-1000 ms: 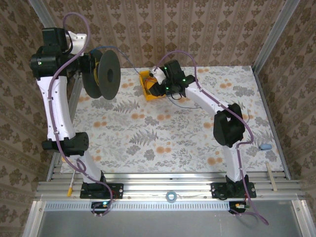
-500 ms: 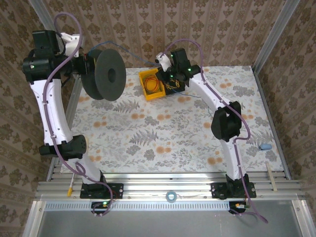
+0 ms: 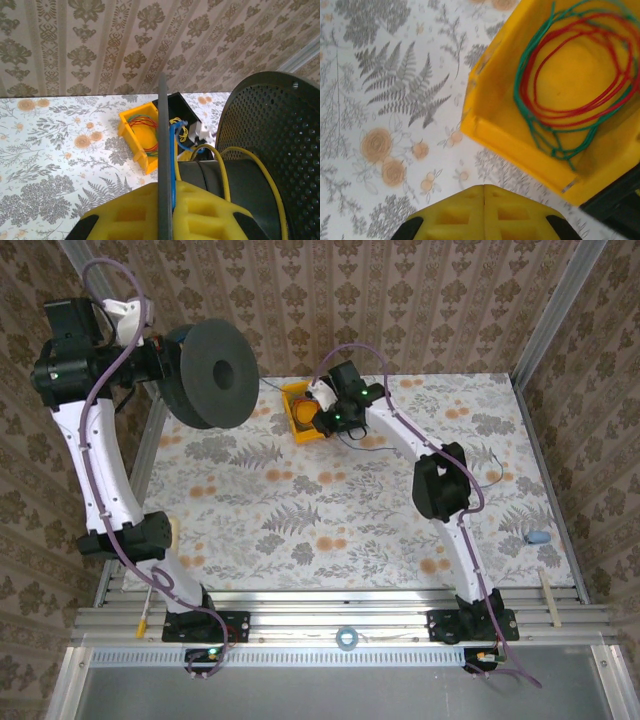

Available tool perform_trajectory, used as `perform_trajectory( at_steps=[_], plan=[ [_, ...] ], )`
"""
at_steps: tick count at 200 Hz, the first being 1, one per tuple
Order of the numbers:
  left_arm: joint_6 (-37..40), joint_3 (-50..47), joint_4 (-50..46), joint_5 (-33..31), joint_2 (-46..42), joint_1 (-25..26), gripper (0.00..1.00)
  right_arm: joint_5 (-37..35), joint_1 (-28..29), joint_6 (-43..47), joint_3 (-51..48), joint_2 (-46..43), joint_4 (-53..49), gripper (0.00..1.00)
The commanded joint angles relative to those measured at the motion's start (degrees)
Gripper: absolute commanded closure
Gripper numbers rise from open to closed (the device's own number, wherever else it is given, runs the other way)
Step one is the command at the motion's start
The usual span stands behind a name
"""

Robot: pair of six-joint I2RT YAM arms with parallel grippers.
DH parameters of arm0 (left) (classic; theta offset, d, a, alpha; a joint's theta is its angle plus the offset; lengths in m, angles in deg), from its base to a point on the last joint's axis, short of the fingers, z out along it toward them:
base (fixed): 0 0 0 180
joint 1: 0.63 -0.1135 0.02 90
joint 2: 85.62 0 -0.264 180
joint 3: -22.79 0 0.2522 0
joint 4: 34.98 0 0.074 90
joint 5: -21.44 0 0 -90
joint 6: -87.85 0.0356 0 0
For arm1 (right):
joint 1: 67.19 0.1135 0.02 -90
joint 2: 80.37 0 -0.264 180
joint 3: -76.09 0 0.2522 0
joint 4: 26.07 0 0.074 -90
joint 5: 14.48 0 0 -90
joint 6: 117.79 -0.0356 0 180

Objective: Wrap the cables

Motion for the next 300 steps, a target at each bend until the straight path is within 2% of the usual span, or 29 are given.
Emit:
perform_trajectory(
  at_steps=[1, 44, 67, 98, 138, 207, 246, 300],
  plan=[
    [-3.8, 0.2, 9.0, -4.5, 1.2, -0.8, 1.00, -3.8, 0.7, -1.6, -5.4, -3.4, -2.1, 1.00],
    [-6.2, 0.5, 12.6, -13.7, 5.7, 1.8, 1.00, -8.4, 5.9, -0.1, -13.4, -8.7, -2.1, 1.00],
    [-7.4, 1.2, 14.2, -17.2, 8.4, 4.1, 1.00, -11.2, 9.3, 1.5, -14.4, -10.0, -4.5, 1.00],
    [-8.4, 3.9, 14.6, -21.9, 12.8, 7.9, 1.00, -14.8, 13.7, 3.6, -10.2, -9.9, -9.1, 1.00],
    [-5.7, 7.3, 11.4, -28.9, 18.1, 13.1, 1.00, -17.3, 17.9, 6.3, -0.4, -9.1, -14.9, 1.00],
    [4.0, 6.2, 4.1, -42.7, 22.2, 20.9, 1.00, -23.4, 19.2, 10.3, 19.9, -5.5, -23.4, 1.00],
    [8.1, 0.9, 3.1, -45.4, 20.2, 23.4, 1.00, -27.9, 19.0, 12.7, 24.9, -4.1, -21.6, 1.00],
    [12.4, -6.1, 1.1, -46.1, 15.2, 24.5, 1.00, -30.3, 17.4, 14.2, 25.4, -4.2, -15.4, 1.00]
  ],
)
